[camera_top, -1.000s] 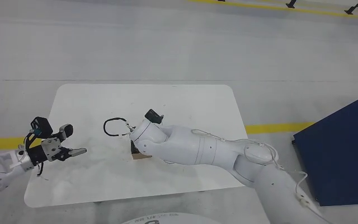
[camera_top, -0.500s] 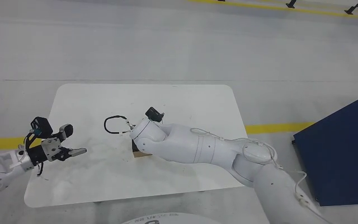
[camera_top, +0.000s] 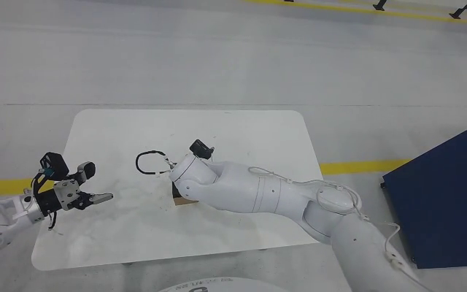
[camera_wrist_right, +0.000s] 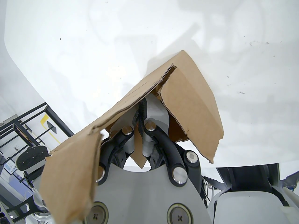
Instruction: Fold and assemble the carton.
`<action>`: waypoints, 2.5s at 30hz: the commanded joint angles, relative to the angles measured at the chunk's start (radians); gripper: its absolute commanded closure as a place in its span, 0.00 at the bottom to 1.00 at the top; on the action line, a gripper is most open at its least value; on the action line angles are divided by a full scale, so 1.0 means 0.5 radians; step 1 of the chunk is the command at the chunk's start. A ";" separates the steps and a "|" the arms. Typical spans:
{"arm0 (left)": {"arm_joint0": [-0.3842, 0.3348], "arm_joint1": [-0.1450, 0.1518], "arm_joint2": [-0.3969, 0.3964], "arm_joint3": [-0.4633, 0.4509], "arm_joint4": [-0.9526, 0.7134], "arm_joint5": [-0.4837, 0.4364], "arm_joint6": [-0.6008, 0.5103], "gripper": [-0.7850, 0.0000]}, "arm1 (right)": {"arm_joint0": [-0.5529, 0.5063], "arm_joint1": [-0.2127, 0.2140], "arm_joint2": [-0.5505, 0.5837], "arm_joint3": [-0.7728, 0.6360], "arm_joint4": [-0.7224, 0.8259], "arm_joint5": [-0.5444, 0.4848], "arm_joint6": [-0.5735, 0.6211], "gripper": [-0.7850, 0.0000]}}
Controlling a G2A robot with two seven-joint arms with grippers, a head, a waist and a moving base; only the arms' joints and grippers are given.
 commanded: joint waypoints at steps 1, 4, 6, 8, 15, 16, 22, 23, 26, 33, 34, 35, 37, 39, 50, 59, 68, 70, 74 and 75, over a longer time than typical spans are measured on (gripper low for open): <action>0.000 0.000 0.000 0.000 0.000 0.000 0.000 0.00 | 0.000 0.001 0.000 -0.001 0.001 0.000 0.000 0.97; 0.000 0.000 0.000 0.000 0.000 0.000 0.000 0.00 | 0.000 0.001 0.000 -0.001 0.001 0.000 0.000 1.00; 0.000 0.000 0.000 0.000 0.000 0.000 0.000 0.00 | -0.006 0.001 0.000 -0.007 -0.011 -0.006 0.003 1.00; 0.000 0.000 0.000 0.000 0.000 0.000 0.000 0.00 | -0.050 0.008 0.000 -0.053 -0.117 -0.003 -0.002 1.00; 0.000 0.000 0.000 0.000 0.000 0.000 0.000 0.00 | -0.199 0.128 0.043 -0.321 -0.382 -0.038 -0.037 1.00; 0.000 0.000 0.000 0.000 0.000 0.000 0.000 0.00 | -0.224 0.155 0.064 -0.365 -0.411 -0.047 -0.046 1.00; 0.000 0.000 0.000 0.000 0.000 0.000 0.000 0.00 | -0.344 0.289 0.184 -0.526 -0.543 -0.013 -0.012 1.00; 0.000 0.000 0.000 0.000 0.000 0.000 0.000 0.00 | -0.354 0.306 0.193 -0.521 -0.563 0.000 0.001 1.00; 0.000 0.000 0.000 0.000 0.000 0.000 0.000 0.00 | -0.363 0.343 0.183 -0.506 -0.574 0.000 0.001 1.00; 0.000 0.000 0.000 0.000 0.000 0.000 0.000 0.00 | -0.270 0.382 0.060 -0.475 -0.571 0.000 0.001 1.00; 0.000 0.000 0.000 0.000 0.000 0.000 0.000 0.00 | -0.248 0.383 0.049 -0.465 -0.555 0.000 0.000 1.00; 0.000 0.000 0.000 0.000 0.000 0.000 0.000 0.00 | -0.225 0.381 0.036 -0.449 -0.541 0.000 0.000 1.00; 0.000 0.000 0.000 0.000 0.000 0.000 0.000 0.00 | -0.177 0.370 0.002 -0.416 -0.513 0.000 0.000 1.00; 0.000 0.000 0.000 0.000 0.000 0.000 0.000 0.00 | -0.156 0.350 0.000 -0.348 -0.536 0.000 0.000 1.00; 0.000 0.000 0.000 0.000 0.000 0.000 0.000 0.00 | -0.249 0.212 0.000 -0.166 -0.764 0.000 0.000 1.00; 0.000 0.000 0.000 0.000 0.000 0.000 0.000 0.00 | -0.249 0.212 0.000 -0.166 -0.764 0.000 0.000 1.00; 0.000 0.000 0.000 0.000 0.000 0.000 0.000 0.00 | -0.250 0.188 0.000 -0.207 -0.613 0.000 0.092 1.00; 0.000 0.000 0.000 0.000 0.000 0.000 0.000 0.00 | -0.250 0.188 0.000 -0.207 -0.613 0.000 0.092 1.00; 0.000 0.000 0.000 0.000 0.000 0.000 0.000 0.00 | -0.250 0.188 0.000 -0.207 -0.613 0.000 0.092 1.00; 0.000 0.000 0.000 0.000 0.000 0.000 0.000 0.00 | -0.250 0.188 0.000 -0.207 -0.613 0.000 0.092 1.00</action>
